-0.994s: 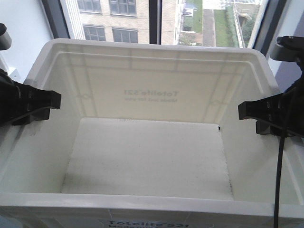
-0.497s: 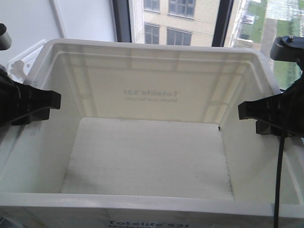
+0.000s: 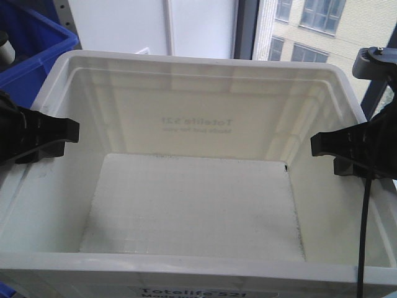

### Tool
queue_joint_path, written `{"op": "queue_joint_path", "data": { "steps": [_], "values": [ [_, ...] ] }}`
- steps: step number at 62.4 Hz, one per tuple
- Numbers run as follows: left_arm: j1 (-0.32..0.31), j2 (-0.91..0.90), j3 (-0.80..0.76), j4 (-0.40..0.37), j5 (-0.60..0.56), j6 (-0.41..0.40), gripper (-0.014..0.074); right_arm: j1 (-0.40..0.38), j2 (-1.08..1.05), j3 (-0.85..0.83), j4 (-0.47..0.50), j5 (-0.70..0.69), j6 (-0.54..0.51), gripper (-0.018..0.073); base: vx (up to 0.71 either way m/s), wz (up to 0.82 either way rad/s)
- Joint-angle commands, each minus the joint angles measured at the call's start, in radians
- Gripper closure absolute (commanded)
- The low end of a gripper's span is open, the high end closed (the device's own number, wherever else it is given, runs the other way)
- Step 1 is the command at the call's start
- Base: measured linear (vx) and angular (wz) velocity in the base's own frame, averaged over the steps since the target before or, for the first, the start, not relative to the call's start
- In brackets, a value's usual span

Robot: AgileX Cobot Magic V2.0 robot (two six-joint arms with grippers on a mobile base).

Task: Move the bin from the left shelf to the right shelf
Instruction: 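Keep holding the tote while the base turns toward the blue-bin shelves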

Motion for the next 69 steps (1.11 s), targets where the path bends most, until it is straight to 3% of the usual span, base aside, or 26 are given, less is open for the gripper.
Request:
{"op": "queue_joint_path", "data": {
  "steps": [1,69],
  "values": [
    [0.003,-0.043,-0.037,0.095,-0.038,0.028,0.0576,-0.020,-0.029,-0.035,-0.188,-0.015,0.012,0.0561,0.12,0.46],
    [0.003,-0.043,-0.037,0.095,-0.038,0.028,0.0576,-0.020,-0.029,-0.035,-0.188,-0.015,0.012,0.0561,0.06,0.50]
  ]
}}
